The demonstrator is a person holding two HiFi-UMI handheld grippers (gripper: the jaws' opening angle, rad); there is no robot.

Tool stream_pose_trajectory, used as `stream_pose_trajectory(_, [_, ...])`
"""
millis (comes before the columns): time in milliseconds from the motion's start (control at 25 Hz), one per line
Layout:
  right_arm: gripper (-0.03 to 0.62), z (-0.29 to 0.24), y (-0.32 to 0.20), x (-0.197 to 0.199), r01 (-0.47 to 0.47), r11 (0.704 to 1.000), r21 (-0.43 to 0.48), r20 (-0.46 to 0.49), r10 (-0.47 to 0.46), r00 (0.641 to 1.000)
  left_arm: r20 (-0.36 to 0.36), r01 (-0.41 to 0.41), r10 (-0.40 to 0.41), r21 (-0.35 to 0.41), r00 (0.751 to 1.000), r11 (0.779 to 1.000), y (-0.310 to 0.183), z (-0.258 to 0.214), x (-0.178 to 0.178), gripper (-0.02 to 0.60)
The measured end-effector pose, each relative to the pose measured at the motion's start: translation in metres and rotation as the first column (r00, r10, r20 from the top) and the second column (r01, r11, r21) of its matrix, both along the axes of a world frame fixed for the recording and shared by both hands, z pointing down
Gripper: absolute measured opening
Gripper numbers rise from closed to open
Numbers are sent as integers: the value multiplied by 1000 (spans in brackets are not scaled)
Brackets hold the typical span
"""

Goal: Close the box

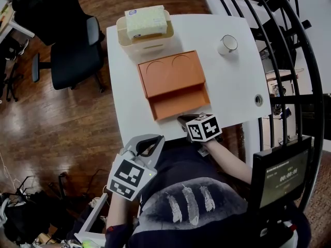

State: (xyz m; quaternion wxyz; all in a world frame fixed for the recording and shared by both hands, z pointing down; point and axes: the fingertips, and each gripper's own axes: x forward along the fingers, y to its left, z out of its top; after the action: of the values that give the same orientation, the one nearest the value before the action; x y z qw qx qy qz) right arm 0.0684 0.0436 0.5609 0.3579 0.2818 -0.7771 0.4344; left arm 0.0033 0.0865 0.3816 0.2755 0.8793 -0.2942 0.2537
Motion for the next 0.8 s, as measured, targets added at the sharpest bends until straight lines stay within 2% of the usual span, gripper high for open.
stream_pose_trajectory(240, [2,-2,3,-8,23,1000,7,18,-23,1000,0,6,-6,0,1000,1000,1,-1,0,3])
stream_pose_trajectory(440, [2,-8,-9,-15,32,998,55,17,-33,999,3,7,-7,-12,1000,1000,1,3,-2,3])
stream_pose_trajectory(600, [2,-6,-5,-16,62,998,31,4,-62,998,2,5,-5,-20,1000,1000,0,5,-2,3])
stream_pose_trajectory(800, [2,9,4,-7,31,999,-16,-24,-31,999,-3,10,-10,-19,1000,1000,-3,7,-5,3])
